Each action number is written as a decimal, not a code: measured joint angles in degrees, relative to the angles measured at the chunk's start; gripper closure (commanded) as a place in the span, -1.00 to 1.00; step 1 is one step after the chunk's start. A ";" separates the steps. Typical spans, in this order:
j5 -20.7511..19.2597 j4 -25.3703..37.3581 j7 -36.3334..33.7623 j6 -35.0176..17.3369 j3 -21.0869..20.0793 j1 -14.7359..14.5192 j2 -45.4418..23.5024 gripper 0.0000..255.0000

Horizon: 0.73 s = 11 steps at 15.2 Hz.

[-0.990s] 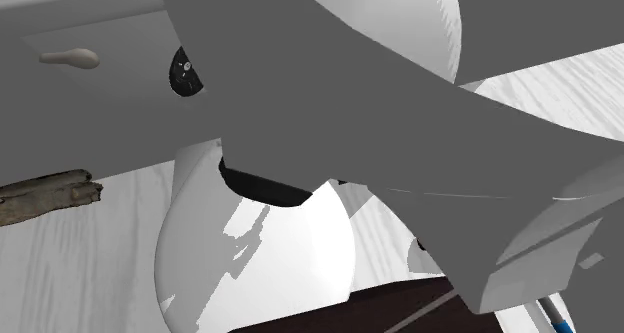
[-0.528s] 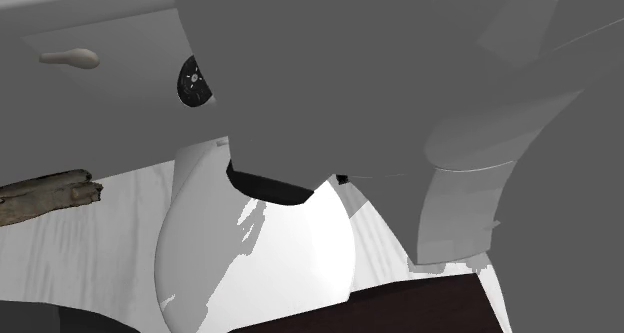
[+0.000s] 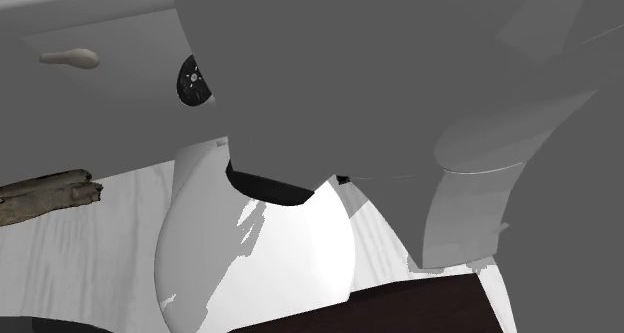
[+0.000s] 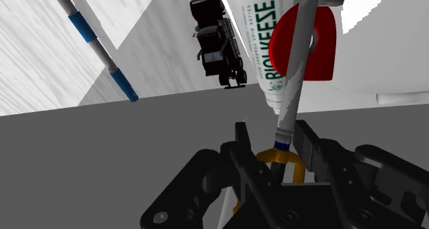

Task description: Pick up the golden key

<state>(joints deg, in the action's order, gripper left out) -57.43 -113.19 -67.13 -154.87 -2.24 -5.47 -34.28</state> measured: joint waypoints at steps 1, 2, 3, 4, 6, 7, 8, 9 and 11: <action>0.31 -0.39 0.43 0.23 -0.24 0.14 0.38 1.00; 0.73 -0.70 0.90 0.56 -0.53 0.27 0.78 1.00; 1.36 -0.98 1.63 1.05 -0.96 0.48 1.30 1.00; 1.72 -1.53 2.13 1.26 -1.23 0.69 1.99 1.00; 2.82 -2.18 3.31 2.10 -1.99 1.05 3.25 1.00; 3.52 -2.52 4.10 2.63 -2.42 1.31 3.90 1.00; 3.97 -3.19 4.83 2.81 -2.68 1.71 4.71 1.00; 4.50 -3.60 5.05 3.56 -3.08 1.64 5.55 1.00; 5.81 -2.79 6.72 6.13 -3.81 2.16 5.43 1.00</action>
<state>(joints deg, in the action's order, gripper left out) -51.62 -115.99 -60.41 -148.74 -6.05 -3.32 -28.85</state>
